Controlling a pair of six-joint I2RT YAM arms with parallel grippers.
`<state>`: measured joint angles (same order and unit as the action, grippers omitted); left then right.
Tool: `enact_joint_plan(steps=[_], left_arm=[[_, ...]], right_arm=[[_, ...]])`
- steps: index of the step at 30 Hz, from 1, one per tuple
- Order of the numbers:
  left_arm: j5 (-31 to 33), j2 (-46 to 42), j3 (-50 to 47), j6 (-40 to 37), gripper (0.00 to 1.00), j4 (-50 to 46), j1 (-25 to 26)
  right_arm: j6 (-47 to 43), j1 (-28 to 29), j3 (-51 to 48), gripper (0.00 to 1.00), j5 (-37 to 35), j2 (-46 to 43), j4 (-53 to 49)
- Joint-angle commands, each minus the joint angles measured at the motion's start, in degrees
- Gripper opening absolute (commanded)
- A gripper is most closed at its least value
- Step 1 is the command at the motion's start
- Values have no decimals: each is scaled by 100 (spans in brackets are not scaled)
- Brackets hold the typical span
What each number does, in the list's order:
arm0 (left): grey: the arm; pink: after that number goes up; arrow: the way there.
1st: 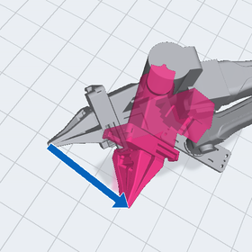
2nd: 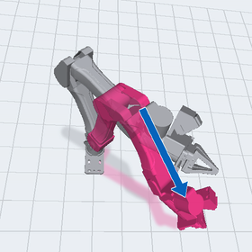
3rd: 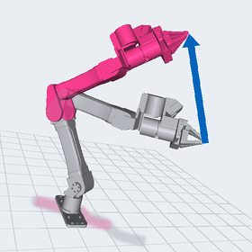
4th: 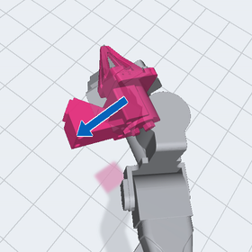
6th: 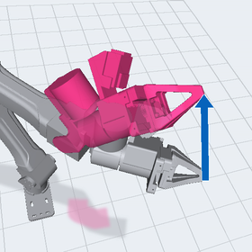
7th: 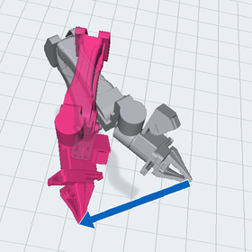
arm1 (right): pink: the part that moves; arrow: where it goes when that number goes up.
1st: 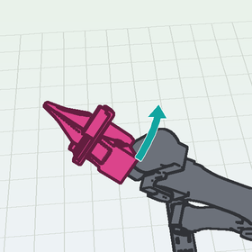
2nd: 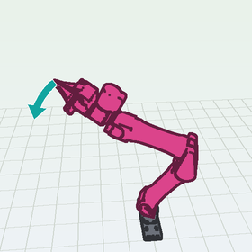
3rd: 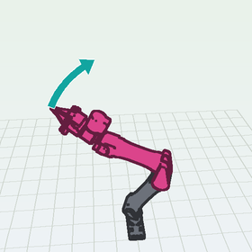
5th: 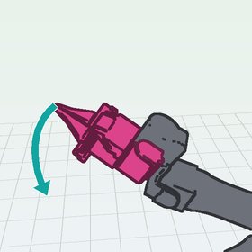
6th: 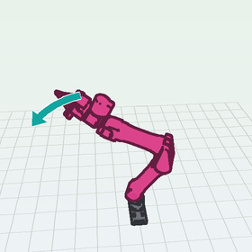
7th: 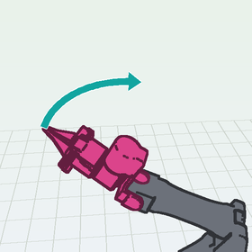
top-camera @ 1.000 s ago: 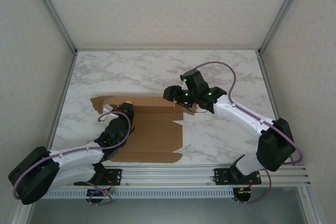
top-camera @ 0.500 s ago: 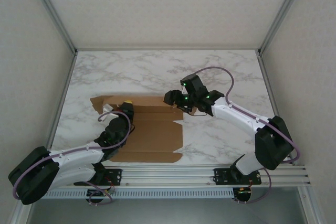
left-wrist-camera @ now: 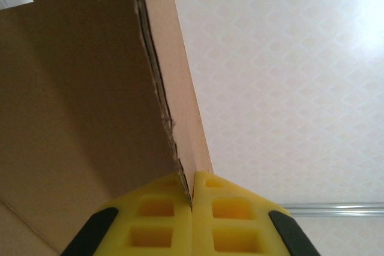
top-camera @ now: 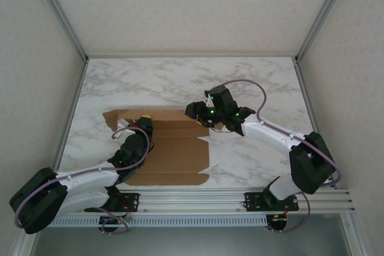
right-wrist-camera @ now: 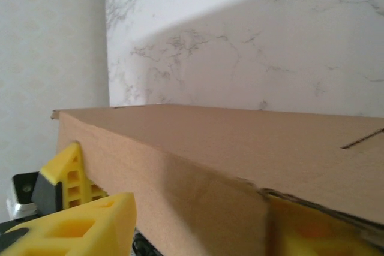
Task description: Fold the paper box
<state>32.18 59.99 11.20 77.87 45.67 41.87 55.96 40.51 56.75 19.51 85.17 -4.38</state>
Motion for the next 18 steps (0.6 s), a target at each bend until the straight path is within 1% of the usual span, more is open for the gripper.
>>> enact_joint_plan(steps=[1, 4, 6, 7, 8, 10, 13, 14, 17, 18], left_arm=[[77, -74, 104, -67, 0, -444, 3], [117, -103, 128, -79, 0, -514, 6], [152, -110, 145, -70, 0, -542, -5], [164, -117, 161, -75, 0, -550, -3], [178, -115, 186, -81, 0, -567, -11], [192, -119, 248, -112, 0, -615, -36], [192, -119, 374, -165, 0, -701, -86], [197, -106, 420, -168, 0, -746, -108], [185, -49, 532, -184, 0, -795, -176], [159, -13, 572, -176, 0, -799, -203]], right_arm=[[-532, 1, -46, 65, -614, -433, -607], [-997, 1, -139, 69, -1196, -962, -1196], [-1252, 1, -230, 69, -1378, -1243, -1439], [-1357, 1, -275, 68, -1449, -1383, -1580], [-1433, 8, -323, 65, -1474, -1480, -1668], [-1575, 46, -413, 54, -1488, -1597, -1873], [-1719, 196, -487, 37, -1786, -1548, -2208], [-1743, 201, -520, 32, -1907, -1492, -2279], [-1736, 202, -568, 32, -2084, -1162, -2394], [-1718, 348, -577, 33, -2152, -1039, -2384]])
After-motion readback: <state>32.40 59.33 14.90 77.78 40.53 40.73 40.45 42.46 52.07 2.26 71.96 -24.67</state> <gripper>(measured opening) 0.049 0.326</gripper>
